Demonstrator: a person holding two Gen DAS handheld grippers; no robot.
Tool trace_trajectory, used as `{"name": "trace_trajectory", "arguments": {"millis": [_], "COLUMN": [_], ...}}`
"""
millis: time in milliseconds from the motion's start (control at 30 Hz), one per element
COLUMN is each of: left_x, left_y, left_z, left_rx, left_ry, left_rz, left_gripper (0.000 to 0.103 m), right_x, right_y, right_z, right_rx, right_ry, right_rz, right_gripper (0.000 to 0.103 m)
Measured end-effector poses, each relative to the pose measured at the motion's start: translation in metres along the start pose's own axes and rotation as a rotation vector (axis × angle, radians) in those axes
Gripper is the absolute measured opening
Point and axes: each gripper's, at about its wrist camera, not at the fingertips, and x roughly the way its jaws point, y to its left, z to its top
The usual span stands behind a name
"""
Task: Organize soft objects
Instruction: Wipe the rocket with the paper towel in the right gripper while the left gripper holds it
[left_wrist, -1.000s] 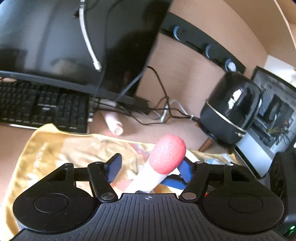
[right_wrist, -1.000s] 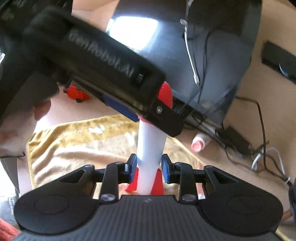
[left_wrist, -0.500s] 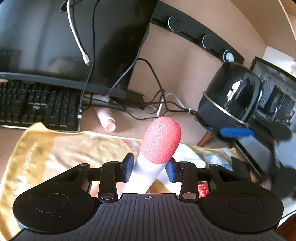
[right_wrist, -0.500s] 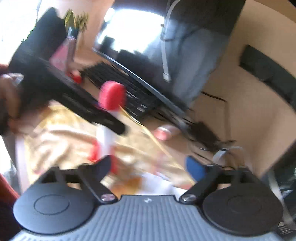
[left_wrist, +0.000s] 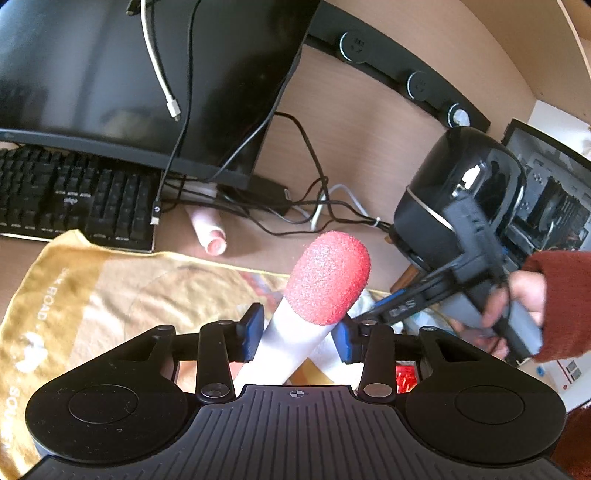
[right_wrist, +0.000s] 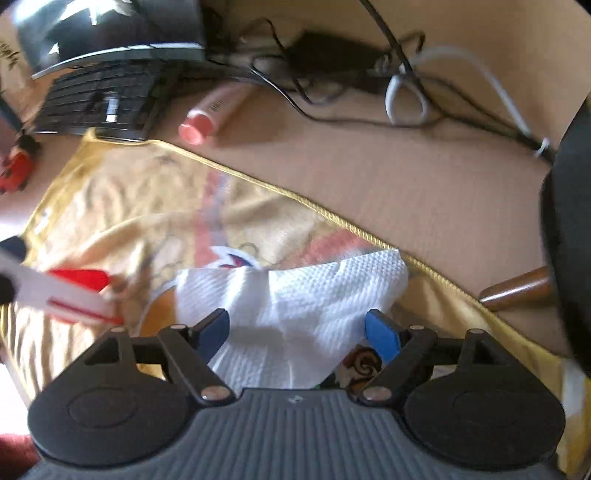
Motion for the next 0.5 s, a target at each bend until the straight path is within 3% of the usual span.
{"name": "trace_trajectory", "arguments": {"millis": [67, 133, 167, 200, 367, 500], "left_x": [0.001, 0.001, 0.001, 0.001, 0.004, 0.006], "left_y": [0.001, 0.002, 0.002, 0.002, -0.003, -0.005], "left_z": [0.0, 0.0, -0.001, -0.001, -0.002, -0.002], "left_rx": [-0.006, -0.013, -0.015, -0.016, 0.009, 0.026], "left_ry": [0.005, 0.011, 0.014, 0.017, 0.028, 0.05], "left_rz": [0.005, 0.008, 0.011, 0.01, 0.008, 0.014], "left_gripper": [0.043, 0.043, 0.043, 0.043, 0.043, 0.044], "right_x": [0.012, 0.012, 0.009, 0.005, -0.034, -0.098], "right_y": [0.008, 0.017, 0.019, 0.019, 0.012, 0.012], "right_z": [0.004, 0.003, 0.002, 0.002, -0.001, 0.001], "right_rx": [-0.066, -0.123, -0.147, -0.147, -0.082, 0.037], "right_ry": [0.012, -0.014, -0.029, -0.035, -0.133, -0.294], "right_rz": [-0.026, -0.046, -0.022, -0.008, 0.066, 0.266], "right_gripper": [0.077, 0.059, 0.027, 0.004, 0.004, 0.004]}}
